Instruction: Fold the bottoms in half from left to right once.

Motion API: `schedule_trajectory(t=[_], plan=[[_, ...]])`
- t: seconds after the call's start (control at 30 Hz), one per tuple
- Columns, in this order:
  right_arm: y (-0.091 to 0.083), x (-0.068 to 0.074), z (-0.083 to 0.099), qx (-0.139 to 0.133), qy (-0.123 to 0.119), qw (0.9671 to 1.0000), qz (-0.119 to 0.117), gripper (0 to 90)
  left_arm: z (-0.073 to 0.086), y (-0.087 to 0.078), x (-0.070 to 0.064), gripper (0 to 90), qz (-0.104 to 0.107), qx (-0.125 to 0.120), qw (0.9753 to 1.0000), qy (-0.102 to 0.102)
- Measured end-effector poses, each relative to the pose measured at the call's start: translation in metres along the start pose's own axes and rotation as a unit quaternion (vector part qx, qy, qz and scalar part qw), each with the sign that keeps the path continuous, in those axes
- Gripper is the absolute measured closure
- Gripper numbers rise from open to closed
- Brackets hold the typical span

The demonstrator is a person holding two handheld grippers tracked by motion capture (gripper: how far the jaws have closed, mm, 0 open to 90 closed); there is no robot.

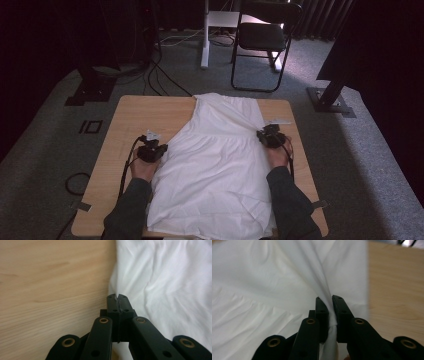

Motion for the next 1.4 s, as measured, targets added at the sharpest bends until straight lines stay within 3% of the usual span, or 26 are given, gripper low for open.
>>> schedule_trajectory(t=[0.1,0.13,0.2,0.3,0.43,0.57,0.73,0.8,0.97,1.03,1.07,1.1,1.17,1.23,1.3,1.4], plan=[[-0.01,-0.014,0.004,-0.015,0.027,0.9995,0.002,83.3,0.006,-0.01,0.004,90.0,-0.017,0.002,0.9997,0.018],[-0.009,-0.018,0.01,-0.008,0.031,0.9994,0.011,84.1,0.011,-0.009,0.006,90.0,-0.025,0.009,0.9994,0.023],[-0.001,-0.023,0.025,0.012,0.044,0.999,0.004,84.0,0.019,-0.004,0.007,90.0,-0.017,0.02,0.9995,0.015],[0.011,-0.022,0.042,0.044,0.031,0.9985,0.014,84.7,0.028,0.001,0.002,90.0,-0.022,0.033,0.9987,0.032],[0.014,-0.021,0.05,0.049,0.042,0.9978,0.014,84.5,0.035,-0.004,-0.003,90.0,-0.019,0.029,0.9988,0.036],[0.004,-0.012,0.06,0.051,0.03,0.9982,0.007,84.3,0.051,-0.019,-0.006,90.0,-0.008,0.026,0.9991,0.033],[-0.015,0.006,0.08,0.056,0.019,0.9982,-0.01,84.1,0.073,-0.05,-0.014,90.0,-0.006,0.024,0.9986,0.046],[-0.024,0.015,0.089,0.056,0.009,0.9983,-0.014,84.0,0.084,-0.063,-0.019,90.0,0.001,0.03,0.9974,0.066],[-0.047,0.035,0.111,0.074,-0.018,0.9968,-0.025,83.9,0.106,-0.082,-0.03,90.0,0.027,0.041,0.9952,0.085],[-0.055,0.038,0.117,0.083,-0.014,0.9959,-0.032,83.8,0.105,-0.087,-0.029,89.6,0.028,0.026,0.9957,0.084],[-0.058,0.039,0.119,0.088,-0.008,0.9955,-0.034,82.1,0.102,-0.088,-0.027,79.4,0.024,0.015,0.9966,0.077],[-0.06,0.038,0.119,0.09,-0.006,0.9954,-0.034,78.4,0.095,-0.089,-0.023,67.0,0.026,-0.002,0.9981,0.056],[-0.062,0.038,0.111,0.075,-0.01,0.9964,-0.038,67.1,0.082,-0.089,-0.015,59.8,0.04,-0.018,0.9989,0.012],[-0.063,0.039,0.096,0.051,-0.015,0.9976,-0.044,55.5,0.069,-0.085,-0.01,53.2,0.049,-0.033,0.9981,-0.015],[-0.057,0.046,0.079,0.047,-0.03,0.9969,-0.055,48.2,0.057,-0.077,-0.011,51.0,0.054,-0.035,0.9977,-0.02],[-0.038,0.059,0.055,0.056,-0.077,0.994,-0.054,43.8,0.038,-0.063,-0.021,50.3,0.06,-0.04,0.9973,-0.01]])
Point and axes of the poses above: each handheld gripper's, and its own axes: y roughly forward along the jaws, z roughly out of its underside, x roughly to its left, the point moved 7 cm from there along y, roughly forward along the jaws, and after that the axes turned 15 degrees about -z, right-handed, at the moved point
